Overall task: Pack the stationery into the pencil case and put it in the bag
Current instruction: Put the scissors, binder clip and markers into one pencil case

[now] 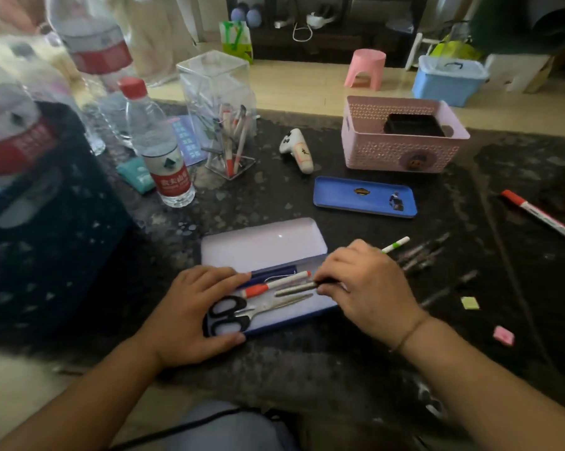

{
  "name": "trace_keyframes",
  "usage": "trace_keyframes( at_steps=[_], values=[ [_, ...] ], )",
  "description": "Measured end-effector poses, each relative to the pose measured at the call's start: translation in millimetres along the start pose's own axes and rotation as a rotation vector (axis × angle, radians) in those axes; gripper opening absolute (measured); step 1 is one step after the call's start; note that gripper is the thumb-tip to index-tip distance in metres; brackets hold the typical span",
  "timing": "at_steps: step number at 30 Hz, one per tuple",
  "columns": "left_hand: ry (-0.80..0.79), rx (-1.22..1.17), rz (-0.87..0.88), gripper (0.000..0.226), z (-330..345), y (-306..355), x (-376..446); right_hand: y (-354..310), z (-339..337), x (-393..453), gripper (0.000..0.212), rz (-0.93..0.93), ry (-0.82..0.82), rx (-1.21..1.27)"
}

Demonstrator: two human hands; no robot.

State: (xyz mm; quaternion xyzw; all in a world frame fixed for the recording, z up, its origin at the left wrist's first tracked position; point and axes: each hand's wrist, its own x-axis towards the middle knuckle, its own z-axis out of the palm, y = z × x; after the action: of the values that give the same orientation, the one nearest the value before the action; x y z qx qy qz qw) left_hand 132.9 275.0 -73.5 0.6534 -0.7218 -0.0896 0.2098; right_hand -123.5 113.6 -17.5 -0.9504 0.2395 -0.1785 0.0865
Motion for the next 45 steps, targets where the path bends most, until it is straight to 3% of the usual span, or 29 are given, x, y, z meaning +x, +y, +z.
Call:
trace_keyframes(
  at_steps=[5, 10, 15, 22, 24, 27, 30, 36, 45],
  values=[
    [0.007, 0.002, 0.004, 0.08, 2.6, -0.4, 0.0, -19.7, 26.1, 15.8, 0.01, -0.052, -0.198, 0.02],
    [0.024, -0.01, 0.012, 0.081, 3.3, -1.6, 0.4, -13.3, 26.9, 7.2, 0.027, -0.022, -0.321, 0.079],
    [0.026, -0.017, 0.009, 0.081, 5.5, -3.9, 0.5, -26.4, 31.6, -4.8, 0.026, 0.018, -0.228, 0.171],
    [0.036, -0.02, 0.0, 0.081, 5.2, -2.1, 1.9, -42.9, 33.7, -16.1, 0.038, -0.07, -0.292, 0.082],
    [0.033, -0.019, 0.001, 0.081, 4.6, -1.4, 2.5, -35.1, 26.9, -21.4, 0.036, -0.063, -0.216, 0.151],
    [0.03, -0.024, -0.001, 0.081, 3.7, -1.0, 1.9, -1.0, 14.2, -36.1, 0.019, 0.068, 0.06, 0.199],
    [0.026, -0.026, -0.003, 0.082, 4.1, -2.2, 1.4, 53.1, 1.8, -52.6, 0.009, 0.235, 0.14, 0.086],
    [0.011, -0.028, -0.015, 0.082, 2.8, -0.4, 1.3, 113.0, -17.6, -44.8, 0.011, 0.336, 0.03, -0.067],
    [-0.021, -0.045, -0.041, 0.085, -0.6, 1.2, 1.0, 114.4, -22.7, -12.0, 0.012, 0.143, -0.267, -0.145]
  ],
)
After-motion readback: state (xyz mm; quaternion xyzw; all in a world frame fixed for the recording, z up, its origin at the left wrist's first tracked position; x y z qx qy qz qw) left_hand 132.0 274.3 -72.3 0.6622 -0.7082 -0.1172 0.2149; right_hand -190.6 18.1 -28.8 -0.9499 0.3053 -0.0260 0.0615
